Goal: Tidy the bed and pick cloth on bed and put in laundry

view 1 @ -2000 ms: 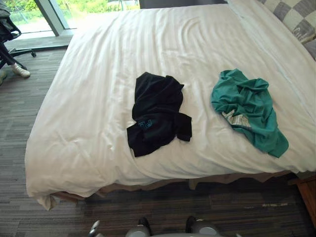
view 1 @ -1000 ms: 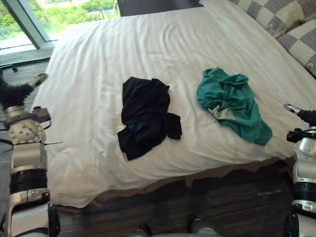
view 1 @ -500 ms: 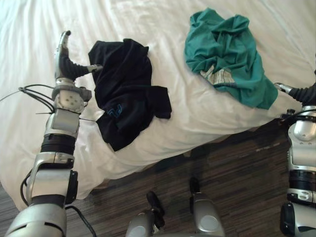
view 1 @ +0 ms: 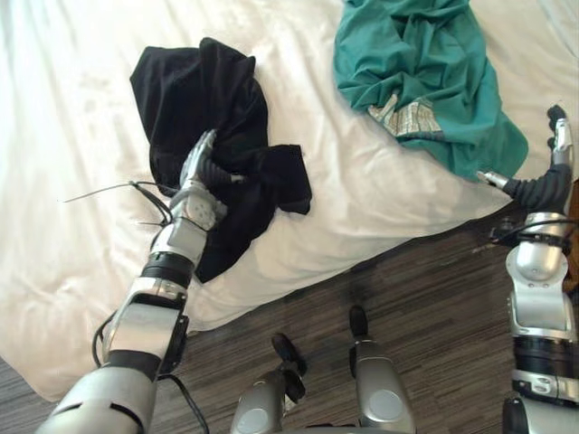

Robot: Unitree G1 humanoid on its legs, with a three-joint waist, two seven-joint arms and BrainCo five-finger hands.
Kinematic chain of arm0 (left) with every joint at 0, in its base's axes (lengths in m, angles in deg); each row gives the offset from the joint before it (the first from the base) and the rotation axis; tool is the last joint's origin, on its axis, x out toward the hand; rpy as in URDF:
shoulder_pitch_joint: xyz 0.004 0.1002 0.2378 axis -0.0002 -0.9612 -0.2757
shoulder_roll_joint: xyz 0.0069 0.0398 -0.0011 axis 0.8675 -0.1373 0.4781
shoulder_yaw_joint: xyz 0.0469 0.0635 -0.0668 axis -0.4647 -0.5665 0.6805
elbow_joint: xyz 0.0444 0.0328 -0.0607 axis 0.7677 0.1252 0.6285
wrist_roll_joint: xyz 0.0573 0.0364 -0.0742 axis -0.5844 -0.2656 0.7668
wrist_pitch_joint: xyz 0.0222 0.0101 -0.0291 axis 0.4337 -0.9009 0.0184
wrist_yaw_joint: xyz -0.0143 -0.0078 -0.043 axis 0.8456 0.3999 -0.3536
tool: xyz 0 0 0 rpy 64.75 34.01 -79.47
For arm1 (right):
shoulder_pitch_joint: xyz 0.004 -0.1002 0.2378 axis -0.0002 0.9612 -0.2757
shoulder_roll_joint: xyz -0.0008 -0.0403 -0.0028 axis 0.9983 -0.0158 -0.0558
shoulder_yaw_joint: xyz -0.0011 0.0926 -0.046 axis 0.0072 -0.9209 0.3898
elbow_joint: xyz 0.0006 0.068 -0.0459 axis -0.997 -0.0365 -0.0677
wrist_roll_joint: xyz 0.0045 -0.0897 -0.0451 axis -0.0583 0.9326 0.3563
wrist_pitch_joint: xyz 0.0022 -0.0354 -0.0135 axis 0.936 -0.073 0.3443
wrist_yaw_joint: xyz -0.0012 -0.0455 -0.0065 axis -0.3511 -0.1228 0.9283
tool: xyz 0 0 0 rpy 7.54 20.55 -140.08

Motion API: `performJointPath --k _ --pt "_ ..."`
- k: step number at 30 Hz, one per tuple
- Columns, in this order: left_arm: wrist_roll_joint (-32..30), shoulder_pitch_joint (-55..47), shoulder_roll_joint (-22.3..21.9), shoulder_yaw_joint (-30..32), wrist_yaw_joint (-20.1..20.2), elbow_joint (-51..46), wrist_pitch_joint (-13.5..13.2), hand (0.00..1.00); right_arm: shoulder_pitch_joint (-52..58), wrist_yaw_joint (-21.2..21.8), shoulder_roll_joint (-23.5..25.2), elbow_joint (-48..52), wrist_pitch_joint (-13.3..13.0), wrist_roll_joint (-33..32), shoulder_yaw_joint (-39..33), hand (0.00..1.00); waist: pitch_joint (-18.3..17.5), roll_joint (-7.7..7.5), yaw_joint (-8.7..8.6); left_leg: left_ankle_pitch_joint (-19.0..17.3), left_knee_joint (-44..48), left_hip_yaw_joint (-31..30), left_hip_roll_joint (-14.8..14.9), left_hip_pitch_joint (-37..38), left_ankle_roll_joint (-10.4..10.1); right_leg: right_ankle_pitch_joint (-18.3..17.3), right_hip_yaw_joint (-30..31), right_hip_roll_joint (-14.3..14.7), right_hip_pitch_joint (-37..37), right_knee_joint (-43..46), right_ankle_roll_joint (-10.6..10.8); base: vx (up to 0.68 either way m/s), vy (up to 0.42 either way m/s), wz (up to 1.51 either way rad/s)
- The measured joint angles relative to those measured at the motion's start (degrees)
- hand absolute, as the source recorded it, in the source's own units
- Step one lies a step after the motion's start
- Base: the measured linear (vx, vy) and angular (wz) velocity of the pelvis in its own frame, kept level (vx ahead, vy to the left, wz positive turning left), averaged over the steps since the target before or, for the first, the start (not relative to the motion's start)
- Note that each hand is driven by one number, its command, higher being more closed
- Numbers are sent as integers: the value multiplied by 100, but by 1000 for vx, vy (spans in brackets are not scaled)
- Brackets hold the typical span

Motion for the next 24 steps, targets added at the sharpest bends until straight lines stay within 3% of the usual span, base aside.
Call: performJointPath --k 1,2,6,9,12,14,17,18,19,20,21,22,24 --pt "-39 -1 -18 -2 2 18 6 0 4 0 19 0 -13 0 0 0 0 0 3 0 19 3 0 -1 0 0 0 -6 8 0 0 73 -4 1" --pt "-111 -7 -84 9 2 137 -11 100 7 0 56 0 -39 0 0 0 0 1 14 0 78 15 5 -7 0 0 -1 -19 30 1 1 90 -8 2" --pt "-280 -28 -319 46 -12 216 -57 100 3 1 141 1 -70 -1 33 0 -2 33 51 0 108 29 21 3 0 0 -50 -25 79 0 1 70 -8 7" --pt "-628 -28 -329 40 -14 215 -181 100 -76 2 140 0 -70 0 83 0 -5 44 164 0 132 67 20 7 0 1 -54 -34 82 0 2 62 -10 -2" --pt "-652 -39 -314 40 -14 209 -291 100 -311 15 117 -14 -79 0 137 0 -12 65 170 0 174 25 7 -14 0 4 -101 -65 101 -1 7 68 -9 4" --pt "-557 -170 -284 41 -14 112 -419 100 -487 13 26 -79 -83 2 137 0 -24 106 164 0 204 -26 5 -35 0 58 -116 -78 106 -24 94 75 -7 4" --pt "209 -646 -208 48 -12 -323 -699 100 -696 6 -405 -254 -82 63 132 0 -40 132 149 -8 830 -115 15 -359 -1 166 -167 -242 187 -137 158 126 8 22" --pt "618 -882 -224 70 10 -531 -862 100 -875 -23 -546 -504 -70 133 125 0 20 24 138 -349 1297 -177 16 -789 -9 208 -163 -419 245 -175 166 114 6 26" --pt "864 -1270 -277 86 29 -839 -976 100 -1121 -19 -807 -865 -64 187 250 0 -34 195 161 -71 -158 -331 -145 -687 -5 232 -122 -402 254 -168 205 128 10 9" --pt "1056 -1536 -305 83 102 -1103 -1037 100 -1222 6 -1011 -1063 -42 229 324 0 -66 379 181 576 -864 -384 -101 -620 -6 218 -139 -282 268 -149 229 175 49 -25" --pt "1398 -1979 -308 66 265 -1507 -1154 100 -1292 15 -1286 -1315 -7 241 347 0 -50 569 287 1216 -846 -348 92 -729 324 78 -151 -165 350 -73 387 225 72 -9" --pt "1691 -2341 -310 45 392 -1805 -1286 100 -1393 7 -1521 -1662 51 243 356 0 -60 567 294 1196 -860 -348 -29 -689 364 16 -190 -281 270 152 449 218 73 -1" --pt "2080 -2704 -279 60 577 -2110 -1416 100 -1752 40 -1732 -2187 100 260 435 0 -19 662 323 1192 -856 -435 1 -697 385 -109 -111 -292 -234 872 533 160 16 10"
